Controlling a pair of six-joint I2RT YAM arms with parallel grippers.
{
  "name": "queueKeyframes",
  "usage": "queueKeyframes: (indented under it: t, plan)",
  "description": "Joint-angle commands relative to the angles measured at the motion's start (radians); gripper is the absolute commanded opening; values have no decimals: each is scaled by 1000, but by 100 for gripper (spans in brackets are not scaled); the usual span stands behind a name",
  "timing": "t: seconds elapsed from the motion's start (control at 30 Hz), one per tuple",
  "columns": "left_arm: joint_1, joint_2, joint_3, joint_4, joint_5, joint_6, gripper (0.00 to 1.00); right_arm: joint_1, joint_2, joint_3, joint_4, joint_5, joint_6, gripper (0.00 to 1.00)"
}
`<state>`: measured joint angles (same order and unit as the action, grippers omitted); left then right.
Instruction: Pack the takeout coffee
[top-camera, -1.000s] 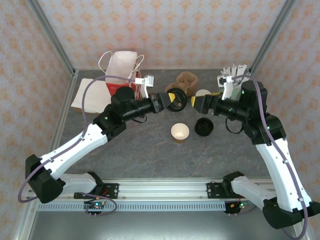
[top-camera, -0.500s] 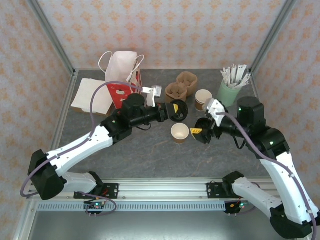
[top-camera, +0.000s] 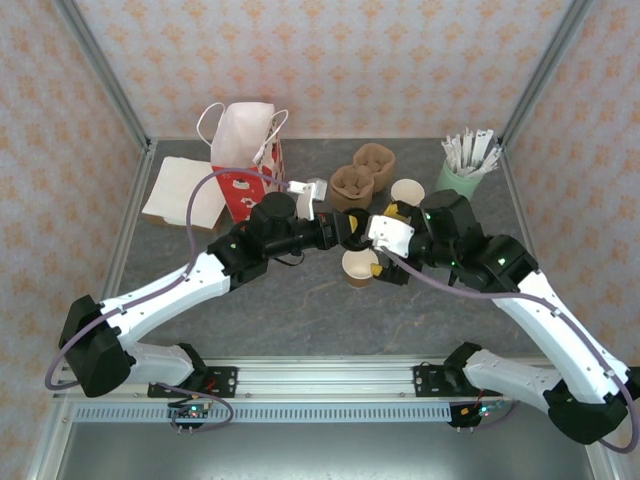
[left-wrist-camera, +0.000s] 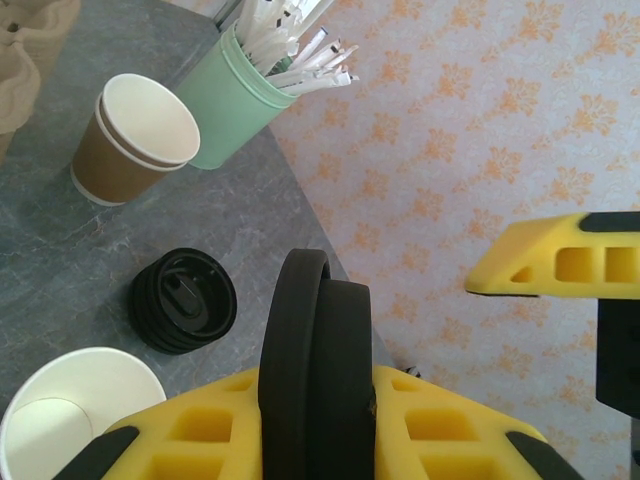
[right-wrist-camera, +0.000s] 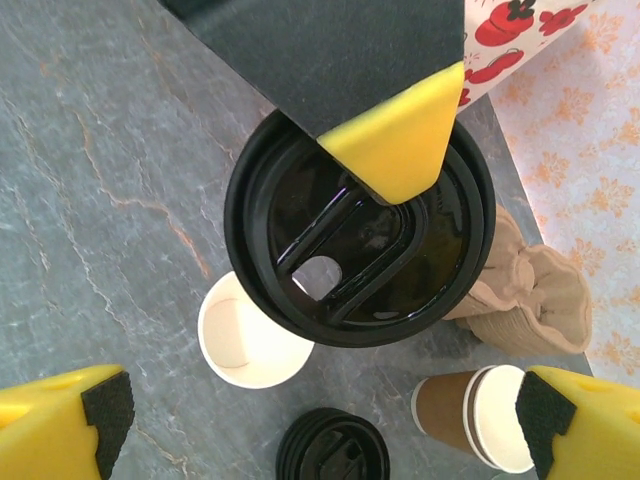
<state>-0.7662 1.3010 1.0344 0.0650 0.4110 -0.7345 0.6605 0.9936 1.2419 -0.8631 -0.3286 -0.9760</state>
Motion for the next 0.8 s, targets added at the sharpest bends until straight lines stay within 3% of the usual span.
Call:
queueKeyframes:
  t: [0.0,0.57,0.77]
  plan:
    - [-8,5,-8,33,11,-3,19,5,22,2,44,39,-41,99]
    - [-18,8,-1,24,18,7,18,5,123,27,109,1,-47,100]
    - [-18,8,-2,25,20,9,19,5,140,39,81,-20,-54,90]
